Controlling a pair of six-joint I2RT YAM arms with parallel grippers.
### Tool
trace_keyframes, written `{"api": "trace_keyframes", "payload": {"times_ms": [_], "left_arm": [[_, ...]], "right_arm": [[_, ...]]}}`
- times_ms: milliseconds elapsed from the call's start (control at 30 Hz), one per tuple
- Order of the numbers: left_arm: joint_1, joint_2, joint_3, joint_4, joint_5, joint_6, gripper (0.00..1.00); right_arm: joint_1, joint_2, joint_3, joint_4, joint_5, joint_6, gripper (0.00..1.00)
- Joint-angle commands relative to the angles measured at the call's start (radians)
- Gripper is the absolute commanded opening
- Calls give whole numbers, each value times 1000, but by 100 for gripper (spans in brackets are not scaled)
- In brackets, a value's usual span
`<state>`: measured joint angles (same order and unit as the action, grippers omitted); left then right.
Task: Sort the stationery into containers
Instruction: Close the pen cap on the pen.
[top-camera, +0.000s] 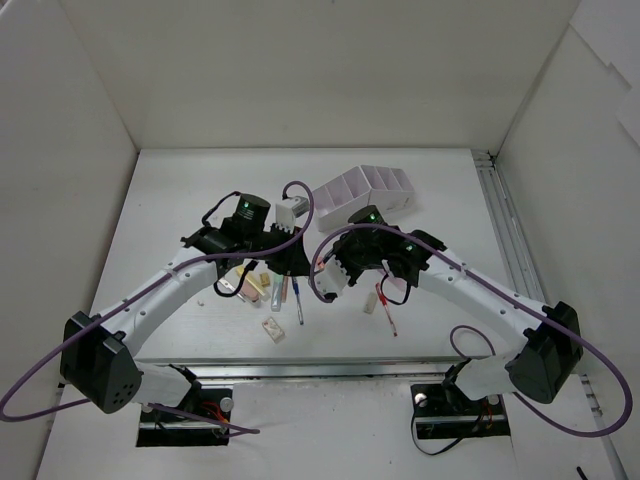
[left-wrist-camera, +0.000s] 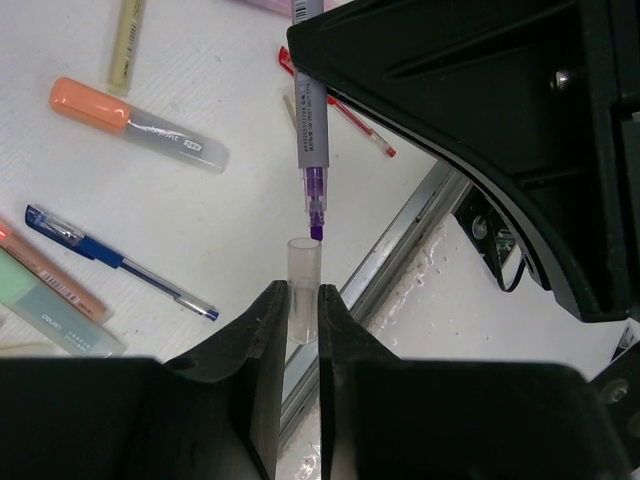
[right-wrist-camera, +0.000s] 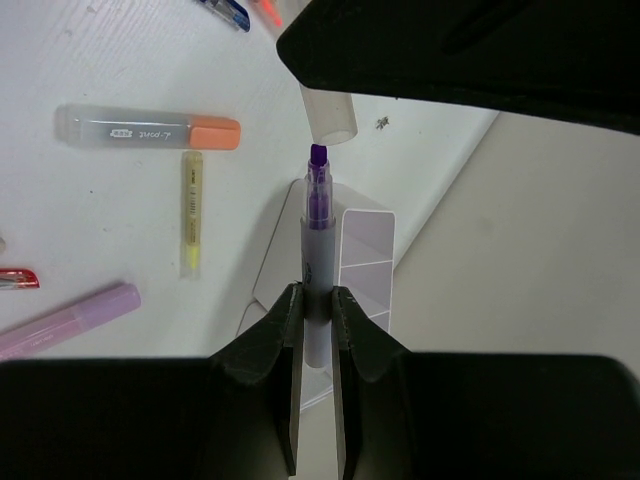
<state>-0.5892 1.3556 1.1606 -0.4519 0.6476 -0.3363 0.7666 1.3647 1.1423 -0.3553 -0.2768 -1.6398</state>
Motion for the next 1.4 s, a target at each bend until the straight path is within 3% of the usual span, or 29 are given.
{"api": "trace_keyframes", "payload": {"times_ms": [0,933,1367], "left_arm": [[-6,-32,42,39,-2,20,0],[-24,-39,42,36,-9,28,0],[-24,-61,36,21,-59,33,0]], "right_arm": [[13,0,50,35,-28,5,0],[19,5,60,36,-16,18,0],[19,-10,60,36,64,35,0]]}}
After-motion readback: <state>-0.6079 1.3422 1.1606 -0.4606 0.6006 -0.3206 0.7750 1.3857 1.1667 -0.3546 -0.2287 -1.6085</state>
